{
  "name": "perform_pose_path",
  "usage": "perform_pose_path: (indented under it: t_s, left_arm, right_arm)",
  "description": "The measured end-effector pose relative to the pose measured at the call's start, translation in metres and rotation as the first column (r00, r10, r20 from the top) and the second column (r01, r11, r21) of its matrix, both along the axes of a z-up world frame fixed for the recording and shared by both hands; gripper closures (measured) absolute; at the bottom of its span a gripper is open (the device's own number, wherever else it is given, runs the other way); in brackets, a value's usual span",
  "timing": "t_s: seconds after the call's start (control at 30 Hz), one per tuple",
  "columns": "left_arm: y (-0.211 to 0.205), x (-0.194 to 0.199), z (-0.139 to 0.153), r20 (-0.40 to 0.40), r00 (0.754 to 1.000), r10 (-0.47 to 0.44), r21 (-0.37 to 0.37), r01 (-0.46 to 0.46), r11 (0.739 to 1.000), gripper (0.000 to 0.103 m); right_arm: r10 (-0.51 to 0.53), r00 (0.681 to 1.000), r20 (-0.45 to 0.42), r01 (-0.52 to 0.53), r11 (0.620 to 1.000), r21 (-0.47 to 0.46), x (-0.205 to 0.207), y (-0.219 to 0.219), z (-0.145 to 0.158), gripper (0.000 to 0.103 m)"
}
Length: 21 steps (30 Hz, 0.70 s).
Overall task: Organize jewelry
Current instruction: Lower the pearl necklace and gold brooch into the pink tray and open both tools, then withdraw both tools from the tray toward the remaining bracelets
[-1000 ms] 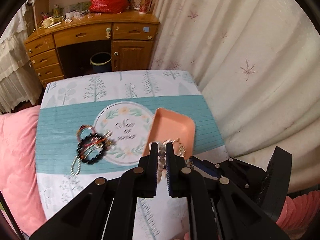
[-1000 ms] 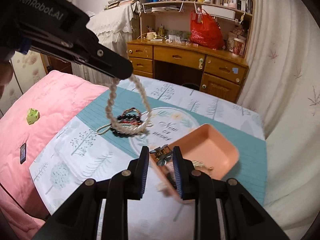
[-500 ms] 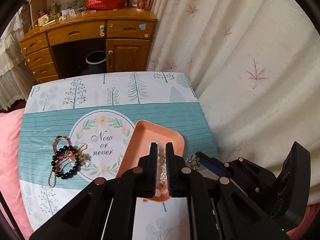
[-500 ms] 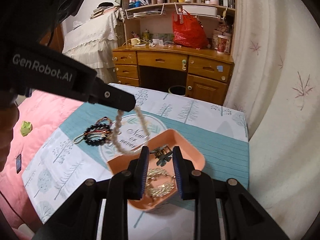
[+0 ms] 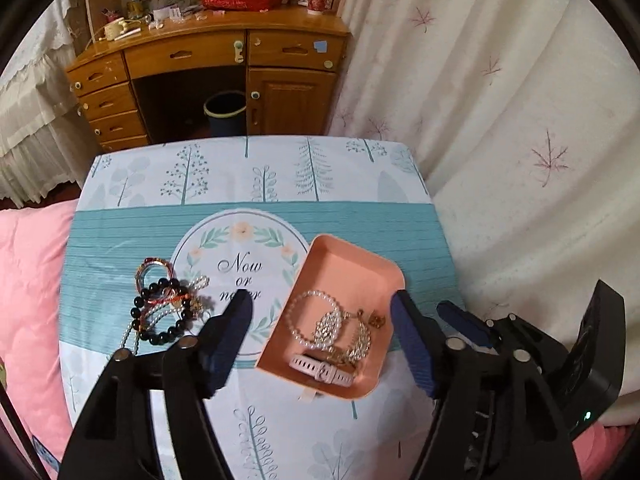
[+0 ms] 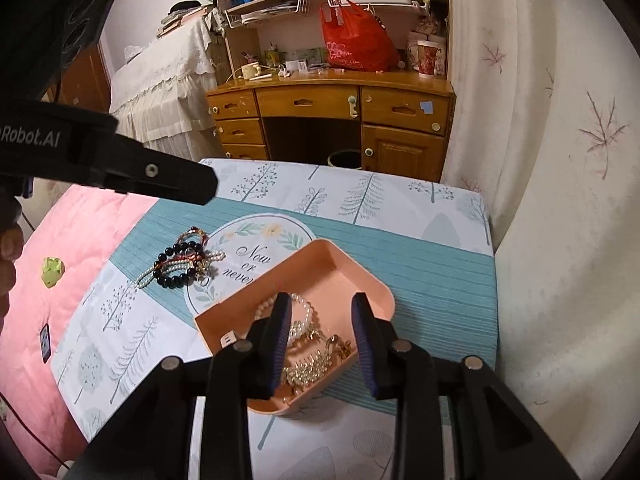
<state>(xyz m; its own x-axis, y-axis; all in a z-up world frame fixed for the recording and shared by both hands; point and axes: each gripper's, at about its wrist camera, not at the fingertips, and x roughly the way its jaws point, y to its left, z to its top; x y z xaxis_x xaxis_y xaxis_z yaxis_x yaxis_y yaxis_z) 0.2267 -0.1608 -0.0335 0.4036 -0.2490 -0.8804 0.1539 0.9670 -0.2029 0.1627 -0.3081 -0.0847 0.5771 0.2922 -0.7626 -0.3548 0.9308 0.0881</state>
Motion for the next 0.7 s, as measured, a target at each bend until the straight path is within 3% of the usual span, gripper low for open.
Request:
perform_pose_path:
  t_s: [0.1,0.27,0.37,0.6,0.7]
  left_arm:
    - [0.010,-0.006,0.000,-0.011,1.000,-0.006,0.003,0.007,1.000,0.020]
    - [0.030,-0.018,0.000,-0.023,1.000,0.007,0.071,-0.006,0.997,0.018]
    - [0.051,-0.025,-0.005,-0.033,0.999,0.030,0.100,-0.026,0.995,0.018]
    - [0.112,-0.038,-0.035,-0.099,0.985,0.141,0.088,-0.133,0.987,0.017]
    - [0.137,-0.045,-0.047,-0.103,0.985,0.137,0.084,-0.128,0.988,0.017]
  right_arm:
    - [-0.003,0.999,-0.048,0.004,1.000,0.030,0.001,0.002,0.001,0.072]
    - [-0.037,0.984,-0.173,0.062,0.988,0.143,0.011,0.007,0.007,0.069]
    - [-0.050,0.983,-0.177,0.076,0.987,0.143,0.015,0.019,0.012,0.056]
    - [-0.017,0.976,-0.216,0.049,0.988,0.145,0.016,0.057,0.011,0.054]
    - [-0.003,0.971,-0.240,0.038,0.989,0.140,0.018,0.073,0.006,0.053]
